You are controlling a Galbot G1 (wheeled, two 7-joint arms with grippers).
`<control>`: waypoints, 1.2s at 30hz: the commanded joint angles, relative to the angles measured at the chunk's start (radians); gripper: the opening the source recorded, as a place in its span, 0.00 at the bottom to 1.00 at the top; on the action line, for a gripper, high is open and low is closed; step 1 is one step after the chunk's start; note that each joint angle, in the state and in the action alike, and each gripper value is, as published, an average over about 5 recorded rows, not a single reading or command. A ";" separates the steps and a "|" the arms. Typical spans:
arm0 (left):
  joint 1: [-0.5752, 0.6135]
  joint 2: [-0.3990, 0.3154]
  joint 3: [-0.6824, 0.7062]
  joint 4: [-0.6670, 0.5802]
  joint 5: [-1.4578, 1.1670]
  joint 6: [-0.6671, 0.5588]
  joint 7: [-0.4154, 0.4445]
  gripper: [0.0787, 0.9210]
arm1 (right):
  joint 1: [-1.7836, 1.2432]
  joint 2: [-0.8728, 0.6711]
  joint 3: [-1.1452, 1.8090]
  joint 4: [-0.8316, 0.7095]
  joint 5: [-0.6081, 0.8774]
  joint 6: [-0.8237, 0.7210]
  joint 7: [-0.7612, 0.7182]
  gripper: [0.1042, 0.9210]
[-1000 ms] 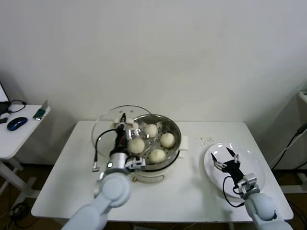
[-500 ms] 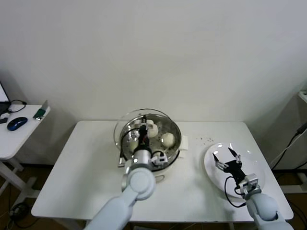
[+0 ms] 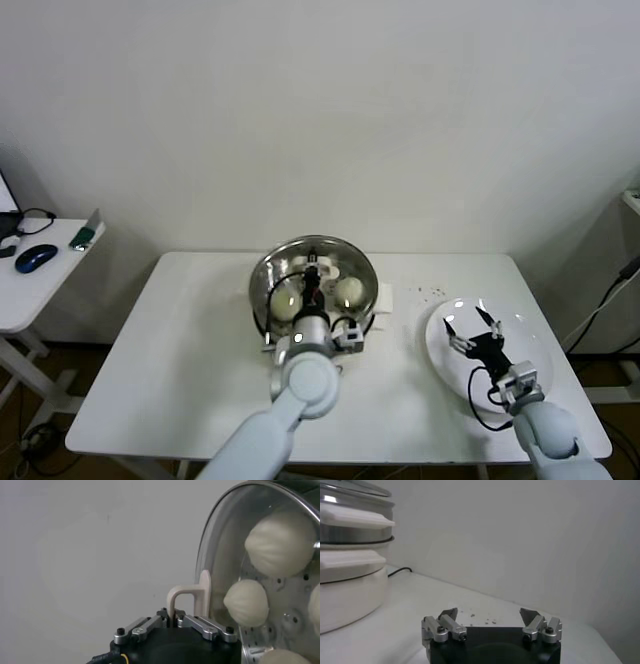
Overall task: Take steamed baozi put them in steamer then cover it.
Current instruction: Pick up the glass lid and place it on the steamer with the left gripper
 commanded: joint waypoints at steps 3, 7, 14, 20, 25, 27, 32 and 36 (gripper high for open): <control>0.020 -0.017 0.000 0.020 0.000 0.049 -0.005 0.08 | 0.001 0.000 0.006 -0.006 -0.007 0.004 -0.003 0.88; 0.020 -0.016 -0.004 0.027 -0.006 0.049 -0.015 0.08 | 0.003 -0.001 0.006 -0.009 -0.007 0.005 -0.005 0.88; 0.006 -0.017 0.000 0.036 -0.013 0.049 -0.027 0.08 | 0.010 -0.001 -0.001 -0.012 -0.012 0.005 -0.007 0.88; 0.004 -0.013 0.007 0.038 -0.024 0.049 -0.041 0.08 | 0.008 0.001 0.003 -0.017 -0.018 0.008 -0.012 0.88; 0.000 -0.012 0.014 0.047 -0.028 0.049 -0.050 0.08 | 0.005 0.004 0.006 -0.019 -0.026 0.011 -0.016 0.88; -0.003 -0.010 0.017 0.050 -0.027 0.049 -0.049 0.08 | 0.004 0.005 0.007 -0.018 -0.027 0.011 -0.017 0.88; -0.014 -0.008 0.028 0.058 -0.019 0.049 -0.040 0.08 | 0.005 0.007 0.005 -0.022 -0.032 0.012 -0.018 0.88; -0.010 -0.002 0.031 0.059 -0.006 0.049 -0.018 0.08 | 0.006 0.009 0.004 -0.022 -0.034 0.013 -0.019 0.88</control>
